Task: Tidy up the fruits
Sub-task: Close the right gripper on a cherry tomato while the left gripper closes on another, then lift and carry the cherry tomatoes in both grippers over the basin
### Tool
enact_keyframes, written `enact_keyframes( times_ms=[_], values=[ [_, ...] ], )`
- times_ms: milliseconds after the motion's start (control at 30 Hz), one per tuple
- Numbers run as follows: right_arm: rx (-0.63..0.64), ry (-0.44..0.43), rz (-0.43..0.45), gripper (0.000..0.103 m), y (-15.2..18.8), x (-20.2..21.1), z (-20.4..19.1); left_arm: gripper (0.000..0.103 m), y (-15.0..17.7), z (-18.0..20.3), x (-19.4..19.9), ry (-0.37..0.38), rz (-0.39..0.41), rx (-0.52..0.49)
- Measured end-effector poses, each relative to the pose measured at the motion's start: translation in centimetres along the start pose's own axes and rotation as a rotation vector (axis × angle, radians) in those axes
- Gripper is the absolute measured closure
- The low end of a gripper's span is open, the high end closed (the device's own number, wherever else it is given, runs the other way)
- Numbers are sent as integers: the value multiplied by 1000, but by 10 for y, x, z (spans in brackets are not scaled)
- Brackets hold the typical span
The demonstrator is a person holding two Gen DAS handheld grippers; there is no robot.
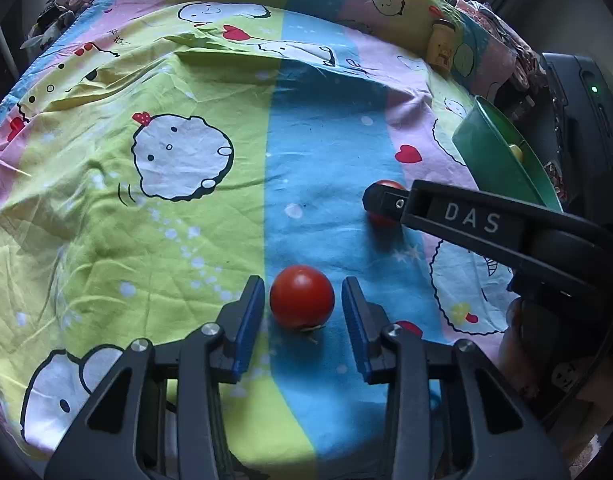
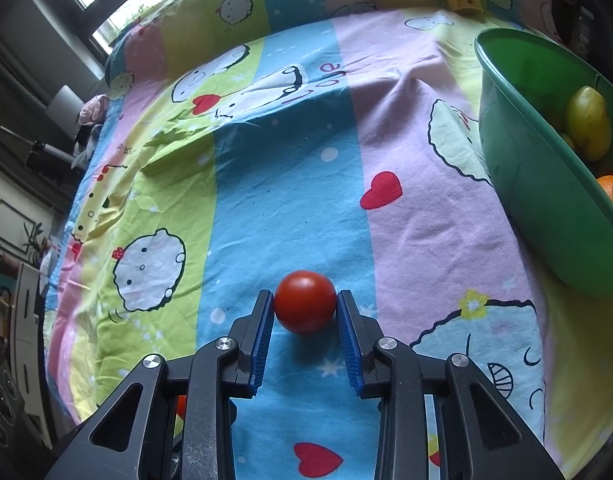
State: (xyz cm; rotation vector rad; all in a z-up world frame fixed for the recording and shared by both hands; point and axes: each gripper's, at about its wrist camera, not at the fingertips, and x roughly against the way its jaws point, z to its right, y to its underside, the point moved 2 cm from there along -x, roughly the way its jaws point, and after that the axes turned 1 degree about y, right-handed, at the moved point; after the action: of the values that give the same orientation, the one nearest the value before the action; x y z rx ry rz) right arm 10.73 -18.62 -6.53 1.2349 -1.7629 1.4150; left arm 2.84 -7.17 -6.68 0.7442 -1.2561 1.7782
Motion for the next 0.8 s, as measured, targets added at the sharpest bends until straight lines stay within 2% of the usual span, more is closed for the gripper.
enact_keyframes(
  times_ms=[67,400,800],
  values=[
    [-1,-1,-1,69,0,0,0,73,0,0,0,-2,-1,5],
    [-2,5,0,69,-1,0,0,72,1,0,1,6,-3,11],
    [-18,-28,33,69,-3,14,6,72,-3,5,11,28,37,6]
  ],
)
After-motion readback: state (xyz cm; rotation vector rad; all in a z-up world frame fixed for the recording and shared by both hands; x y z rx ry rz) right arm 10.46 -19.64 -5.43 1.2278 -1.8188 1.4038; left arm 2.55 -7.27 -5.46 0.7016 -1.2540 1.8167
